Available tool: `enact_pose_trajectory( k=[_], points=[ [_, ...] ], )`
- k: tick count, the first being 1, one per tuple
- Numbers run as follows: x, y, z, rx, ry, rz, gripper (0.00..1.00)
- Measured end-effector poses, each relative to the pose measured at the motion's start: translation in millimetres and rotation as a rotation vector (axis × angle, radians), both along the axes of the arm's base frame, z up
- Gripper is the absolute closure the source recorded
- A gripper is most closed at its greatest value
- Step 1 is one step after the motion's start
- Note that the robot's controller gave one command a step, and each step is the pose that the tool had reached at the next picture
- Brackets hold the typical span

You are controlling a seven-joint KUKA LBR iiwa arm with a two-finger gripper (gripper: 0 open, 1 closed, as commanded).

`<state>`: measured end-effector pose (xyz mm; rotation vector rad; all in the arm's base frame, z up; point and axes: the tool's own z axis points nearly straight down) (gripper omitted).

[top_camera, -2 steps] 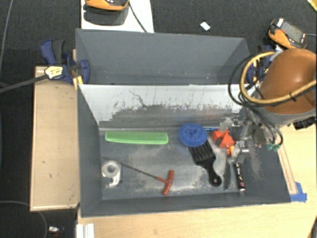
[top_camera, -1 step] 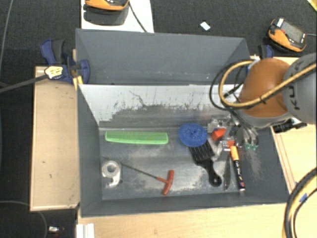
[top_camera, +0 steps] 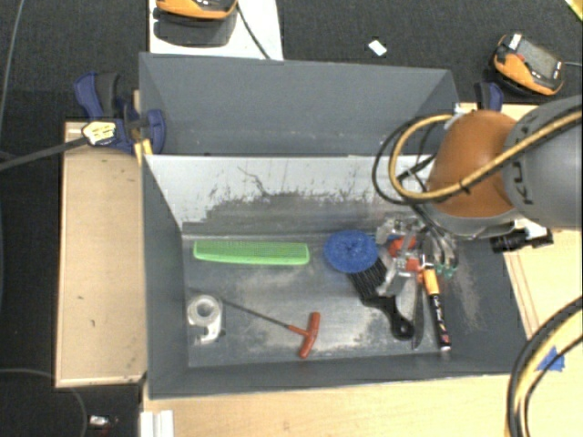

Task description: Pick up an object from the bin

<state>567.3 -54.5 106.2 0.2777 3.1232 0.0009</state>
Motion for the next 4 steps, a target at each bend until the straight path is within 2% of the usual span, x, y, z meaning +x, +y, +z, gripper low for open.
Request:
enact_pose_trajectory(
  k=[1,2,3,4],
  points=[
    [-18.0,34.9,2.8,0.003,-0.001,-0.381,0.00],
    [3.2,7.4,-37.0,0.000,-0.007,-0.286,0.00],
    [-9.7,64.6,-35.1,0.008,-0.005,-0.553,1.00],
    [-9.7,64.6,-35.0,0.008,-0.005,-0.553,1.00]
  ],
)
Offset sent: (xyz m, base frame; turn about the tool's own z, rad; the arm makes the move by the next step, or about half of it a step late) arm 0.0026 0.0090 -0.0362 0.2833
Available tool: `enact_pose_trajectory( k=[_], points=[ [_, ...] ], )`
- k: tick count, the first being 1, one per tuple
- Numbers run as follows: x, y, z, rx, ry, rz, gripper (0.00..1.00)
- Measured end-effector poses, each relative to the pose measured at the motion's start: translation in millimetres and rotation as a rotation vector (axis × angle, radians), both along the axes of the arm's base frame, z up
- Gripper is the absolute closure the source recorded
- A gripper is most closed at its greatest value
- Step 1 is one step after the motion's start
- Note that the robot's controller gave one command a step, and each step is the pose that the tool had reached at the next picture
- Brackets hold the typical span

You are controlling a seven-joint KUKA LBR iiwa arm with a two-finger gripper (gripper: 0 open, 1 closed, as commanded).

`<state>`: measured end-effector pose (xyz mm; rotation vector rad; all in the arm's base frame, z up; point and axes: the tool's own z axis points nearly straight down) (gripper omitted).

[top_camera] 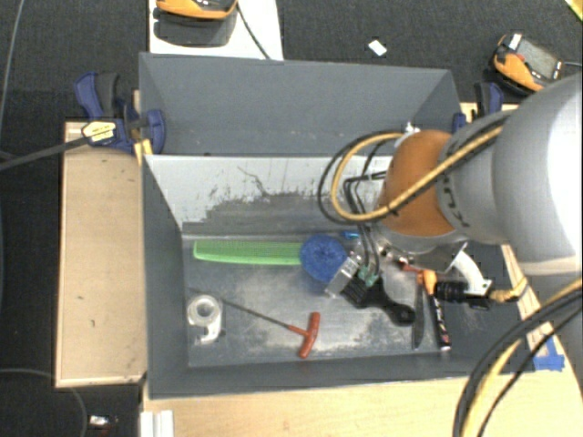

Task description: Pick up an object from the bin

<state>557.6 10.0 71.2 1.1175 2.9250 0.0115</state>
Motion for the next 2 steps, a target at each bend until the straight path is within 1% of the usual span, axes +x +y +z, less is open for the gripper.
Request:
enact_pose_trajectory(
  k=[1,2],
  points=[
    [-3.3,-0.6,31.4,-0.001,0.009,0.001,1.00],
    [-0.1,-0.7,75.2,-0.001,-0.002,0.002,1.00]
  ],
)
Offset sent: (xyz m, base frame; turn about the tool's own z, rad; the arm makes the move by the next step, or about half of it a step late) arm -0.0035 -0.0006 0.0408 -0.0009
